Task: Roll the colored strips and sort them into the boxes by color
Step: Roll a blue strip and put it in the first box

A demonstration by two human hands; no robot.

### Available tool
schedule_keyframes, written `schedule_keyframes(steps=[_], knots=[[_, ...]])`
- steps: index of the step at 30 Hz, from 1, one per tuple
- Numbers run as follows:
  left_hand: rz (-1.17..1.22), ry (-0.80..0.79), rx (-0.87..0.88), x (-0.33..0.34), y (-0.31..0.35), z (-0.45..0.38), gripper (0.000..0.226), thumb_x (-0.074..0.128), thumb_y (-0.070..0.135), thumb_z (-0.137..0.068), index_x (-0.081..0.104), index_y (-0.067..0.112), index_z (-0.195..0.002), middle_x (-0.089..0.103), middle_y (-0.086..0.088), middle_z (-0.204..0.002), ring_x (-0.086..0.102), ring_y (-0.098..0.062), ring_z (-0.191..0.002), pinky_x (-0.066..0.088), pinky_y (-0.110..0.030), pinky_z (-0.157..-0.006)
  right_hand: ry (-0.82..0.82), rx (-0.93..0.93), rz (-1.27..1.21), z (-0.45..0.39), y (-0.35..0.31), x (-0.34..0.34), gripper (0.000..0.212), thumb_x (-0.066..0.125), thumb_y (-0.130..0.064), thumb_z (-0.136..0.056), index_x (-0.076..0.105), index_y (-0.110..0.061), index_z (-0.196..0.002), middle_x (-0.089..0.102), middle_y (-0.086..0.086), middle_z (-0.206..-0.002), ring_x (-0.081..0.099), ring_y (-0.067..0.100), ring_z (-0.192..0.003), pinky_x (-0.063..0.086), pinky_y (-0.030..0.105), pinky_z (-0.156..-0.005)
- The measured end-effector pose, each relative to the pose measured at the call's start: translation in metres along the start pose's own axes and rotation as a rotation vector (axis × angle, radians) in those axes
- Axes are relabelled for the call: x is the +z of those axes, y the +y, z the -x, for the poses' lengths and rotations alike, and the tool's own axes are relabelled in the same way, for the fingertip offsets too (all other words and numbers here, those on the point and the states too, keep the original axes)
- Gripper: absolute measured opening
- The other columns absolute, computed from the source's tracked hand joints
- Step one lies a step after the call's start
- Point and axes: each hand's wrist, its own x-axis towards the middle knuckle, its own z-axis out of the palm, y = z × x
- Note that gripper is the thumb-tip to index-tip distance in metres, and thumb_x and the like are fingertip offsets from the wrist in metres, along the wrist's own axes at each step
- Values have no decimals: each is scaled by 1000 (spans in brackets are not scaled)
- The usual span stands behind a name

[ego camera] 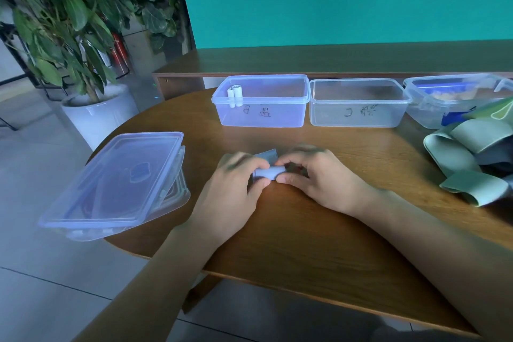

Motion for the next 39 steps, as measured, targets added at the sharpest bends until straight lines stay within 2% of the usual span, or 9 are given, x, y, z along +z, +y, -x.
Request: schedule_keyframes(steps=[5,16,21,23,25,28,32,35,39], knots=[[58,-9,-30,-1,0,0,20,67,29,-94,64,32,-114,60,17,-113,48,-2,-103,30,-5,-78,-2,-33,-7,4,1,-2,27,70,-29,-94,71,-18,-119,62,-14,-105,54,-2,-92,40,9,-83],[101,-32,-5,-7,7,18,16,64,33,-95,67,34,-111,53,15,-103,50,-1,-92,32,0,-80,-40,-22,-95,20,-3,-15,23,75,-35,-90,77,-21,-107,64,-10,-88,60,8,-78,42,14,-70],[97,10,10,-5,7,13,18,64,30,-96,71,27,-112,55,14,-97,51,-3,-92,36,-8,-81,32,-51,-91,18,-7,-12,14,75,-26,-92,73,-24,-105,61,-10,-100,60,12,-88,46,19,-78],[70,35,32,-3,6,11,19,62,30,-97,72,24,-112,62,11,-102,52,-4,-97,43,-18,-86,37,-70,-82,17,-7,-11,10,72,-26,-94,73,-24,-104,63,-12,-103,62,12,-97,48,24,-84],[56,43,30,-1,5,10,23,59,31,-99,72,22,-115,63,7,-111,52,-6,-102,44,-20,-87,34,-57,-82,16,-5,-10,13,72,-29,-94,73,-25,-106,63,-15,-104,61,9,-100,46,20,-84],[37,38,22,1,4,9,28,56,31,-100,70,20,-121,59,4,-116,52,-9,-106,44,-20,-89,14,-21,-87,16,-1,-10,24,77,-31,-90,72,-26,-112,61,-17,-107,59,7,-97,42,14,-81],[39,3,17,-1,6,8,29,59,33,-99,66,25,-126,55,8,-122,51,-6,-108,39,-15,-90,9,-17,-76,14,1,-8,27,74,-30,-92,71,-26,-118,62,-15,-110,60,6,-100,49,24,-85],[49,-12,5,-1,5,8,22,62,34,-96,63,32,-118,55,14,-118,49,-3,-104,33,-6,-79,5,-25,-54,12,2,-8,27,70,-31,-94,71,-25,-121,63,-13,-112,60,6,-102,52,30,-87],[35,-19,1,0,4,3,21,63,37,-96,61,35,-116,55,19,-115,45,0,-103,29,-3,-76,23,-24,-1,11,1,-6,31,67,-32,-97,69,-22,-126,62,-10,-115,59,5,-104,52,30,-90]])
